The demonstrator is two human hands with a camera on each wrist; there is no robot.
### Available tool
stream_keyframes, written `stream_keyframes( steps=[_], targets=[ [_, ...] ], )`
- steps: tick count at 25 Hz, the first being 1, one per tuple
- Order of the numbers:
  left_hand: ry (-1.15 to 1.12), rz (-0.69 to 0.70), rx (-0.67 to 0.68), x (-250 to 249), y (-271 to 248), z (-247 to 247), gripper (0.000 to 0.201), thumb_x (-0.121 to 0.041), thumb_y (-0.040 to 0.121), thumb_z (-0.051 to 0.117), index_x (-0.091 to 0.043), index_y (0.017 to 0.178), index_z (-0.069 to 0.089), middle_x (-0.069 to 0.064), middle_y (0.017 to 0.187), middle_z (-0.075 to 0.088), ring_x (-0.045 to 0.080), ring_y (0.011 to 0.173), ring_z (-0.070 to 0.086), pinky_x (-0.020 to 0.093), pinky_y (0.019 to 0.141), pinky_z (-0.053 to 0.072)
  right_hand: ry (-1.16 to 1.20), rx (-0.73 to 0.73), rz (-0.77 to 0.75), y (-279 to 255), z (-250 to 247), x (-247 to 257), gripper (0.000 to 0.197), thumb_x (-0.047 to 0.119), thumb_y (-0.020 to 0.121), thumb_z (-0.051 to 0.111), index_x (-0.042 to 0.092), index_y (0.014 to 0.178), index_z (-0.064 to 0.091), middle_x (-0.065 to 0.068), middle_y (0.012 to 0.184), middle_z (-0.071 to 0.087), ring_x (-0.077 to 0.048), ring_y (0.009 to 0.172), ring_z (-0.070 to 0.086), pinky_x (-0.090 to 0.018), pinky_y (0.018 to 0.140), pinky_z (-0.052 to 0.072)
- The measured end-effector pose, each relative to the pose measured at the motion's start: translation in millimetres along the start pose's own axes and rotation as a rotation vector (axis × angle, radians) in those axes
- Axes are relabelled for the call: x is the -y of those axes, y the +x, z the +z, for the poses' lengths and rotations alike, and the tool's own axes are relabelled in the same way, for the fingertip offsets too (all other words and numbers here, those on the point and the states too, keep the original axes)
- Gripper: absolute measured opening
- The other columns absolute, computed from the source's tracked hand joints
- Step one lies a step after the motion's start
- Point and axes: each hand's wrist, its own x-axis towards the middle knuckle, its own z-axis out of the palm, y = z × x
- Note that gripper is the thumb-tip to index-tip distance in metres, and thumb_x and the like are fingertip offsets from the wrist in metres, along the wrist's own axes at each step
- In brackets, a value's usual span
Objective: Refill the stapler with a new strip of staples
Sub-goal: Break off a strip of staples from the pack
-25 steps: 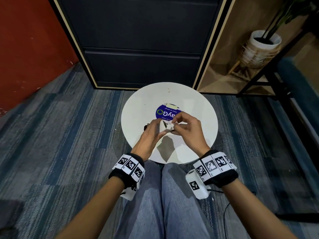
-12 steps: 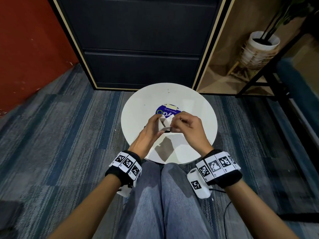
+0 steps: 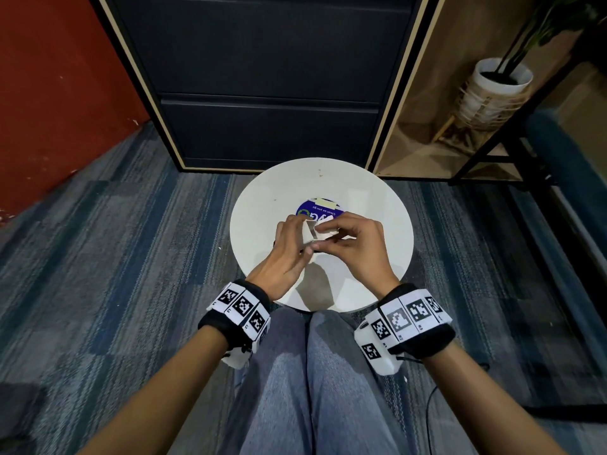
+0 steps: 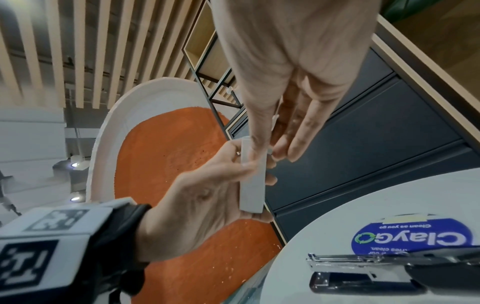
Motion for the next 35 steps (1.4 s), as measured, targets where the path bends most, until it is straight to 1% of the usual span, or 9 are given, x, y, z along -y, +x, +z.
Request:
stream_keyframes(
  steps=[6,10,17,20,25,27,29,32,35],
  targets=[
    [0.511,0.059,0.099,-10.0,18.1,-21.3,0.064,-0.054,0.090,0.036,-0.012,0.137,0.028,0.006,0.133,0.039,0.022,0.114,0.041,0.044,0.087,0.049,0.292,0.014,0.284,-2.5,-2.4,-0.9,0.018,-0.003,0.080,0.064,0.008,0.092,0.072,-0.012,0.091,0.071,-0.023,0.081,0.069,-0.029,0.082,0.059],
    [0.891,0.197,0.202,-31.0,43.1,-35.4,0.058,-0.050,0.088,0.026,-0.015,0.131,0.041,0.005,0.126,0.049,0.023,0.115,0.048,0.040,0.072,0.053,0.562,-0.042,0.457,-0.1,0.6,-9.1,0.015,0.003,0.091,0.053,0.009,0.085,0.065,-0.005,0.078,0.061,-0.025,0.084,0.062,-0.039,0.091,0.054],
    [1.132,0.488,0.211,-47.4,62.1,-46.3,0.035,-0.049,0.069,0.071,-0.030,0.098,0.068,-0.005,0.083,0.069,0.015,0.082,0.067,0.024,0.049,0.046,0.862,-0.085,0.500,-4.2,2.4,-15.5,0.022,-0.008,0.091,0.048,0.005,0.081,0.063,0.000,0.067,0.070,-0.015,0.069,0.072,-0.030,0.078,0.061],
    [1.077,0.484,0.214,-53.5,61.7,-44.7,0.035,-0.049,0.068,0.072,-0.032,0.099,0.069,-0.005,0.084,0.069,0.017,0.084,0.066,0.025,0.053,0.047,0.876,-0.082,0.512,-5.8,3.3,-16.6,0.022,-0.010,0.090,0.048,0.004,0.080,0.062,-0.006,0.075,0.062,-0.016,0.070,0.070,-0.032,0.082,0.060],
    [0.947,0.376,0.176,-52.9,58.1,-51.8,0.047,-0.048,0.087,0.050,-0.028,0.130,0.051,0.001,0.116,0.061,0.022,0.107,0.056,0.037,0.068,0.051,0.835,-0.156,0.446,-5.7,0.2,-18.5,0.014,-0.003,0.086,0.057,0.008,0.084,0.066,-0.002,0.071,0.070,-0.017,0.071,0.070,-0.027,0.070,0.061],
    [0.861,0.270,0.159,-46.4,49.2,-51.1,0.049,-0.050,0.090,0.044,-0.029,0.135,0.044,-0.002,0.122,0.057,0.021,0.110,0.053,0.037,0.071,0.049,0.766,-0.169,0.419,-4.6,-2.3,-15.2,0.005,0.008,0.080,0.066,0.011,0.085,0.068,-0.003,0.075,0.071,-0.018,0.073,0.069,-0.027,0.068,0.061],
    [0.657,0.171,0.105,-35.8,38.0,-47.4,0.048,-0.050,0.090,0.045,-0.030,0.133,0.043,-0.005,0.122,0.056,0.018,0.111,0.053,0.037,0.076,0.050,0.691,-0.161,0.369,-3.4,-4.4,-12.2,0.022,0.025,0.070,0.072,0.014,0.088,0.068,-0.008,0.088,0.069,-0.022,0.075,0.069,-0.030,0.069,0.061],
    [0.200,0.076,0.041,-21.5,24.1,-35.5,0.042,-0.041,0.091,0.051,-0.024,0.129,0.047,-0.006,0.122,0.058,0.001,0.109,0.053,0.017,0.091,0.045,0.584,-0.147,0.269,0.1,-5.1,-4.6,0.012,0.026,0.079,0.068,0.019,0.088,0.064,-0.008,0.096,0.064,-0.018,0.078,0.066,-0.034,0.071,0.061],
    [-0.125,-0.025,-0.037,-17.2,13.5,-22.2,0.039,-0.023,0.091,0.056,-0.017,0.129,0.046,-0.007,0.115,0.057,-0.016,0.092,0.052,0.005,0.077,0.043,0.567,-0.188,0.225,5.3,-6.7,2.8,0.006,0.015,0.091,0.056,0.018,0.087,0.059,-0.001,0.091,0.065,-0.013,0.081,0.065,-0.029,0.072,0.056]
  ],
)
